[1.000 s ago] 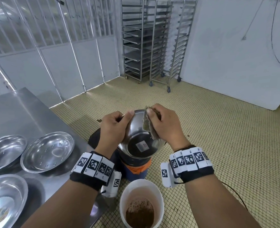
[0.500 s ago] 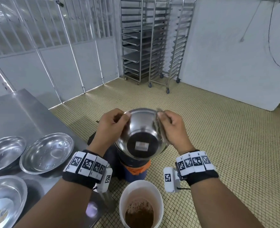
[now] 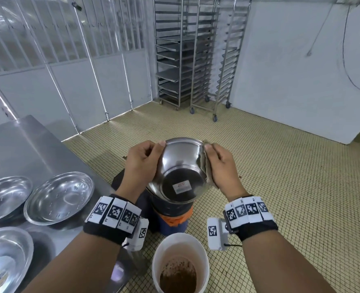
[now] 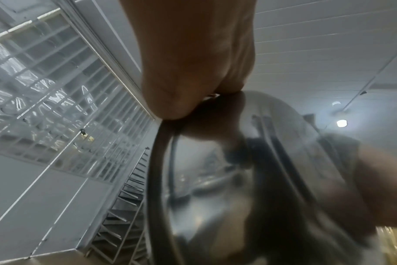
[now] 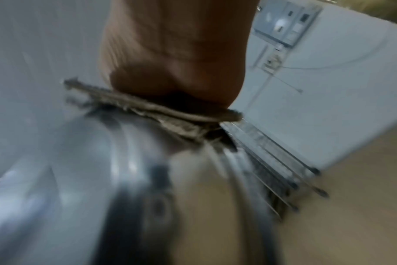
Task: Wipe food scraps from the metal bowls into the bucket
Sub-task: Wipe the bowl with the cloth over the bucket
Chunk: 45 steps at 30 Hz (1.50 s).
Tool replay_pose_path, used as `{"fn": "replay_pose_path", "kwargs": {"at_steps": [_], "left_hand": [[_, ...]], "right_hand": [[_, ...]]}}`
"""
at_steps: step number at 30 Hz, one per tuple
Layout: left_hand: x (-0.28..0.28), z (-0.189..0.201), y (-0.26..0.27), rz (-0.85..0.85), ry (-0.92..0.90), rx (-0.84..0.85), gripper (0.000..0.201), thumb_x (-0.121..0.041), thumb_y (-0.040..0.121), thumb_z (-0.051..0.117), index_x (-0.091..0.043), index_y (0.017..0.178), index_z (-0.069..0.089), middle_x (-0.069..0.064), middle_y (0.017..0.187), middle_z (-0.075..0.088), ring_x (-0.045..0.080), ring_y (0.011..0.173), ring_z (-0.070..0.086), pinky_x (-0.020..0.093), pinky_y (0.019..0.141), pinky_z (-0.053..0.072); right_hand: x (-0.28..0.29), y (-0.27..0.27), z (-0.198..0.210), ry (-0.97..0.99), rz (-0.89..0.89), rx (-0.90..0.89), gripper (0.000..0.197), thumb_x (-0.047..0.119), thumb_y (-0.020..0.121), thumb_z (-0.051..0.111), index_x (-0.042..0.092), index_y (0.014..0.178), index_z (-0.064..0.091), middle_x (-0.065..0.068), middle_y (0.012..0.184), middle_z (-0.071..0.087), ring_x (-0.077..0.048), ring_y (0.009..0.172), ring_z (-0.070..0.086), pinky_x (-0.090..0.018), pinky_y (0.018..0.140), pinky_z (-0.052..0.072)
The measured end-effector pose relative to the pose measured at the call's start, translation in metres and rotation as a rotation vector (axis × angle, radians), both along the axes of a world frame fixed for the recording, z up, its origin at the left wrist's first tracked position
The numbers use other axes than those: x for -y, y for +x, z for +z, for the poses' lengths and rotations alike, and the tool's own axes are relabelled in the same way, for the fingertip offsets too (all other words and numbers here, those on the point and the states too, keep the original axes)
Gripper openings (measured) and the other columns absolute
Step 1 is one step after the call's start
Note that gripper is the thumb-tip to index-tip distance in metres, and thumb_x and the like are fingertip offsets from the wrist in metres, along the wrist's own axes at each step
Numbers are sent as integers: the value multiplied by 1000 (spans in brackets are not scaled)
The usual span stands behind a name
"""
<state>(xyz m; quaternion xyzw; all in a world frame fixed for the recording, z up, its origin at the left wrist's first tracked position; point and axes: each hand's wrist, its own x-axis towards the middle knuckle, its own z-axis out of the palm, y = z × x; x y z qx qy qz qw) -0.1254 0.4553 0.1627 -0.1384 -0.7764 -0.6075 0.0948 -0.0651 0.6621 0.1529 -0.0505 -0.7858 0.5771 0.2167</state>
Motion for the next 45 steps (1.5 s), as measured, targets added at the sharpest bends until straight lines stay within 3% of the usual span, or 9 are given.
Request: {"fn": "replay_pose_path", "kwargs": {"at_steps": [3,10,17,22,24,27,31,39,45], "left_hand": [[-6,5,6,-53,-47,-25,35,-37,98,67,-8,78,68,-1,50,62,20,45,61,29,43,46],[9,1,-8,97,196,39,54,-46,97,68,2,73,60,11,54,52,29,51,53,37,47,43],[-4,-6,0,-3,80,13,42,-41,96,70,-7,72,65,1,49,58,30,46,58,32,45,43],[4,-16,-10,114,357,189,53,-42,98,68,8,82,59,13,71,59,25,64,53,44,61,49],[7,-17,-9,94,194,98,49,-38,101,64,5,78,60,9,64,56,19,59,50,35,57,44],[8,-5,-8,-3,-64,-20,34,-29,103,62,-12,73,66,-9,52,58,2,48,50,17,49,40],[0,6,-6,-152,-71,1,36,-32,100,66,-2,80,68,3,50,61,21,41,59,28,39,45],[2,-11,-10,75,264,123,45,-29,104,62,0,69,55,-3,47,46,11,42,44,23,43,37],[2,-4,-4,8,99,-56,53,-29,107,54,9,70,51,10,53,46,12,45,42,26,44,34]], "right_hand": [[-1,-9,17,376,27,-47,29,41,103,53,33,76,60,8,71,64,-7,66,60,-24,65,46],[-4,-4,-12,-137,-15,48,45,47,105,47,10,95,70,-10,87,72,-28,82,70,-44,84,56],[-2,-13,22,334,23,-28,26,38,103,56,32,78,62,9,72,64,-4,65,59,-22,63,44],[-3,-1,-2,-282,49,58,34,35,105,49,10,95,69,-5,79,71,-20,68,67,-33,65,57],[-5,1,-2,-329,40,52,33,31,107,48,8,94,68,-1,74,70,-17,62,64,-26,56,55],[-8,-3,11,-66,83,41,30,37,104,52,17,89,69,-1,74,72,-17,62,66,-28,55,55],[-4,-14,18,391,68,13,31,43,101,56,27,76,65,4,71,67,-11,65,62,-30,66,50],[4,-1,-2,-341,-5,29,33,31,107,48,12,83,63,7,64,66,-10,57,61,-21,55,52],[-9,-12,25,133,-35,-69,35,37,106,52,22,75,62,6,65,67,-10,57,62,-31,61,53]]}}
